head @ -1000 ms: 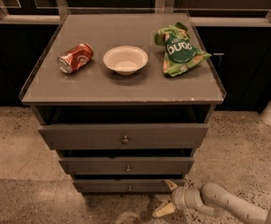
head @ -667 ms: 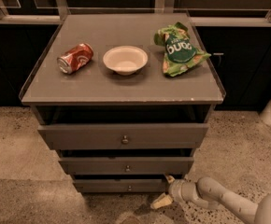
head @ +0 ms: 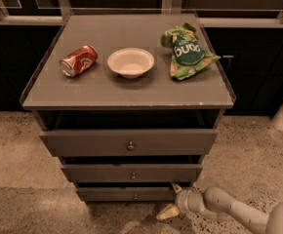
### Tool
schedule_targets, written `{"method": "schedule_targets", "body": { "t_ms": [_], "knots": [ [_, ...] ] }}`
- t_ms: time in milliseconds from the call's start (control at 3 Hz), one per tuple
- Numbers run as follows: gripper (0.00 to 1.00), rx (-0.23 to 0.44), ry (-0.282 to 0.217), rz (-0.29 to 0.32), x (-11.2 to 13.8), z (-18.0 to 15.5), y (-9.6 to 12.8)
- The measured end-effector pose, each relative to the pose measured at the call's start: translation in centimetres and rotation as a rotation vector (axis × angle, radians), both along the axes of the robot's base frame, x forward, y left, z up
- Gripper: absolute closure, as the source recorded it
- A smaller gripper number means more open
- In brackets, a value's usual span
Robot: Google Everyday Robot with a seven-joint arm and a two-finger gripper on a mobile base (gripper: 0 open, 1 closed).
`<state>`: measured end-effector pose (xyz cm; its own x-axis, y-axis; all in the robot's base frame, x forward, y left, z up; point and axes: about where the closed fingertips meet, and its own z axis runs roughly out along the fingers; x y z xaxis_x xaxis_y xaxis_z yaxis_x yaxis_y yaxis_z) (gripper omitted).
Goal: Open bottom drawer
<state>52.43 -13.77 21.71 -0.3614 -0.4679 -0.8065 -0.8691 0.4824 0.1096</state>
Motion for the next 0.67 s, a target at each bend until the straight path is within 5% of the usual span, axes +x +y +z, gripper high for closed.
{"method": "schedule_targets", "body": {
  "t_ms": [667],
  "knots": [
    [0.00, -0.137, -0.094, -0.054, 3.5, -3.2, -0.2]
  ]
}}
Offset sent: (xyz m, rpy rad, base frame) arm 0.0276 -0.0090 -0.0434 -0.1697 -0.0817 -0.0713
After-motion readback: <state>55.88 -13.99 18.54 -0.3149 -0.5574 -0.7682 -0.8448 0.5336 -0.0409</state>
